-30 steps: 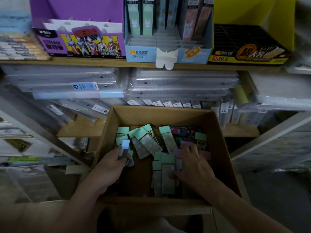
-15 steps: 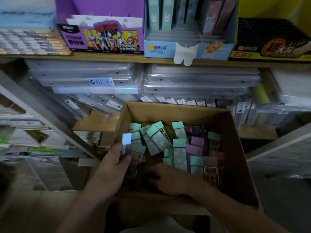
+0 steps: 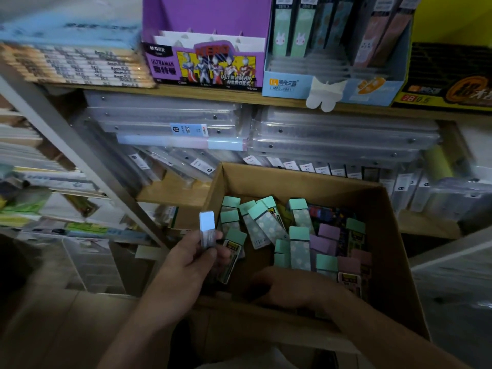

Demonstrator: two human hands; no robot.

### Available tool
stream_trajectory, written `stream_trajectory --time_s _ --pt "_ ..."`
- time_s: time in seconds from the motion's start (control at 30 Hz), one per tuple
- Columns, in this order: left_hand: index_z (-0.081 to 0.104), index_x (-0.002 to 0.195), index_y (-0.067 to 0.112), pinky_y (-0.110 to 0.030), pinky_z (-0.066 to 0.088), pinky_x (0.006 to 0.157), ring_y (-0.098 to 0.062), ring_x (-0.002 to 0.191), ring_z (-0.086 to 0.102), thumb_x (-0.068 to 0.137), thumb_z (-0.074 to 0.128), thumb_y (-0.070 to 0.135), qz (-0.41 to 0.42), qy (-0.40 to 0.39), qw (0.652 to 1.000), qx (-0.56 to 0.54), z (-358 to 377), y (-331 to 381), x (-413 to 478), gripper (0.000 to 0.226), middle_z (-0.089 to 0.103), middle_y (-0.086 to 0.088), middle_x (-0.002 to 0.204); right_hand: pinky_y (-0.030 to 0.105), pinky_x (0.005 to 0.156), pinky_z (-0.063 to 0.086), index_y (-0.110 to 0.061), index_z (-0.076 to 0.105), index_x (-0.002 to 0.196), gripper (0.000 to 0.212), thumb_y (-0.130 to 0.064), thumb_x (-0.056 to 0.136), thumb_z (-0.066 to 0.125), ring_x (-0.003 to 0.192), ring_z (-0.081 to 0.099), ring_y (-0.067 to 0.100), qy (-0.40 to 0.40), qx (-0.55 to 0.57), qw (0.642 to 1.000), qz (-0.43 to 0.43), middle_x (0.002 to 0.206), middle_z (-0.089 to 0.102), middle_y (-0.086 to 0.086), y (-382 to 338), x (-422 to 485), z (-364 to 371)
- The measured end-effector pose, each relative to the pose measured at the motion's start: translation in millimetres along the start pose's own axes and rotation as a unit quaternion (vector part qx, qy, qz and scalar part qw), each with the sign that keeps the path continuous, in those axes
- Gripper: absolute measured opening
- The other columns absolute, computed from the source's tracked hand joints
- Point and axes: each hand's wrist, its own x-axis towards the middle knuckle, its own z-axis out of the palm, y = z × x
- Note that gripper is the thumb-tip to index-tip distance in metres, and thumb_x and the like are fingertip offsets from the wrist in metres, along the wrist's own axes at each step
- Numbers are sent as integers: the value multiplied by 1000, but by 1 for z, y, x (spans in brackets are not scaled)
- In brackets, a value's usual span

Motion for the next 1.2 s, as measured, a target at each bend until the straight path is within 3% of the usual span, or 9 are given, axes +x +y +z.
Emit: stream_trajectory --time_s 0.17,0.27,0.47,0.6,0.7,0.9,1.0,1.1,1.2 --pt "66 114 15 -29 61 77 -22 91 75 103 49 -1 3 6 1000 -8 2 0 0 26 77 -8 94 21 83 52 -35 72 108 23 -24 87 72 97 67 -1 97 111 989 -25 106 72 -16 10 -19 -5" --pt "68 110 16 -17 56 69 -14 81 73 102 53 0 -15 1 999 -29 8 0 0 23 76 -6 88 33 86 57 -22 74 106 24 -11 86 74 101 70 16 167 301 937 -51 108 75 0 14 -35 -16" --pt "76 96 36 -24 58 70 -14 87 75 97 66 19 -49 -48 997 -47 38 7 9 19 77 -3 95 37 84 59 -9 74 102 18 -7 85 76 103 72 29 212 448 859 -129 108 74 14 4 -53 -27" --pt "69 110 53 -21 55 76 5 99 69 87 71 55 -25 -94 995 -18 58 8 17 24 73 22 110 43 84 61 3 69 114 28 -2 87 73 104 71 33 261 409 859 -164 111 73 18 -5 -57 -22" --pt "70 116 46 -35 55 88 -6 106 70 86 71 50 -14 -83 996 -24 69 5 23 29 74 13 114 48 86 60 5 68 117 28 1 89 69 104 71 33 311 369 857 -179 113 72 19 -6 -58 -15" --pt "73 105 44 -37 53 80 -16 93 73 93 68 34 -1 -60 998 -21 70 -4 27 17 76 3 100 34 86 60 -17 74 117 29 -2 95 63 97 73 21 362 288 877 -129 102 77 2 23 -74 -18" --pt "74 103 46 -35 51 75 -13 87 74 89 70 36 -2 -28 999 -36 58 -5 28 17 76 2 95 26 75 58 -26 78 96 26 -6 97 61 81 72 9 297 238 924 -14 87 75 -9 53 -98 -25" --pt "76 101 42 -45 56 85 -23 93 74 94 69 25 -2 -8 999 -45 47 -7 30 19 77 -4 96 8 66 49 -38 75 81 32 -13 93 59 81 63 -10 217 53 969 101 86 67 -25 77 -118 -27" --pt "77 101 35 -58 51 98 -33 99 71 93 69 26 -7 -17 999 -43 42 -9 30 15 77 -9 97 26 84 53 -28 73 96 29 -12 92 49 95 62 3 126 -29 975 183 104 70 -11 86 -117 -26"
